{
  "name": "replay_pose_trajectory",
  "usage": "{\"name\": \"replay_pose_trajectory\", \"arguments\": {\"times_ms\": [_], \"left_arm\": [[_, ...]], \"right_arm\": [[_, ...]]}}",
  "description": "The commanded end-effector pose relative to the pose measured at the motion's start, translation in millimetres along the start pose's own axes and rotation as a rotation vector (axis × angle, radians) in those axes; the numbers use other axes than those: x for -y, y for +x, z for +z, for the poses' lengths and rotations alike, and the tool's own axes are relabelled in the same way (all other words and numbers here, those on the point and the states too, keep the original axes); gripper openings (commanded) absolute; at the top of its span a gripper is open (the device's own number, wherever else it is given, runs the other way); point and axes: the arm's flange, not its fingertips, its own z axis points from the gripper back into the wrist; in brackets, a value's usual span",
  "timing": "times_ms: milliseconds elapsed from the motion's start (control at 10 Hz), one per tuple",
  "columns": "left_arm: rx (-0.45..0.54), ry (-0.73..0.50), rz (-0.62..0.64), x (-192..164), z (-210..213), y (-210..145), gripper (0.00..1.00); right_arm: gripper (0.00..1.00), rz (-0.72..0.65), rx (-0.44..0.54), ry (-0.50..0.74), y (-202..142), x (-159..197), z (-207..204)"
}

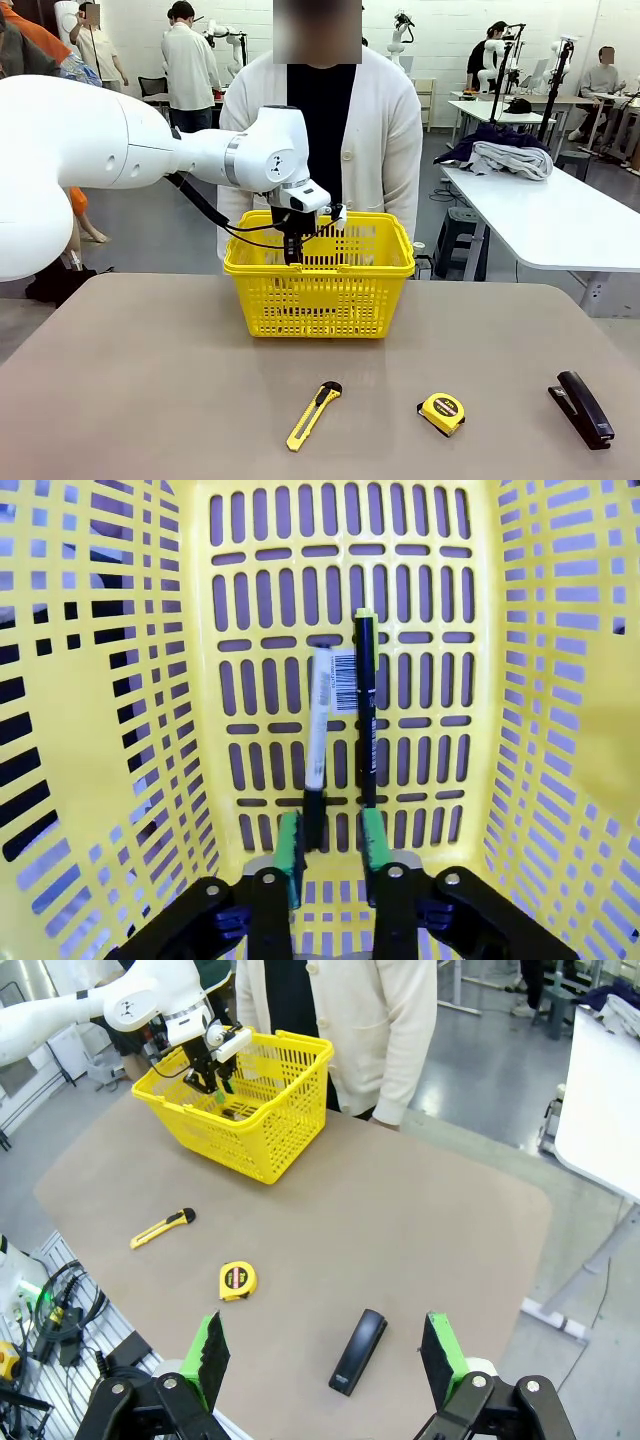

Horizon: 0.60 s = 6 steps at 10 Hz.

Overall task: Place the items the person wants into the basket.
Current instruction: Pick up the item the person points to and place it in the Market Basket.

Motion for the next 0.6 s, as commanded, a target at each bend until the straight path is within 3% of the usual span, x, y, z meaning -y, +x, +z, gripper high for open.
{"name": "replay_pose_trajectory", "arguments": {"times_ms": [0, 100, 200, 300, 500], "left_arm": [[-0.02, -0.006, -0.008, -7.6, 4.3, 5.2, 1.0], [-0.02, -0.01, -0.013, -7.2, 4.1, 5.3, 1.0], [-0.021, -0.012, -0.015, -6.8, 4.5, 5.2, 0.94], [-0.02, -0.012, -0.016, -6.3, 5.4, 5.2, 1.0], [-0.02, -0.01, -0.016, -4.9, 7.4, 4.9, 1.0]], "right_arm": [[1.0, 0.0, 0.006, 0.005, 0.4, 0.2, -1.8], [1.0, 0.0, 0.006, 0.005, 0.4, 0.2, -1.8], [1.0, 0.0, 0.006, 0.005, 0.4, 0.2, -1.8], [1.0, 0.0, 0.006, 0.005, 0.4, 0.2, -1.8], [1.0, 0.0, 0.006, 0.005, 0.4, 0.2, -1.8]]}}
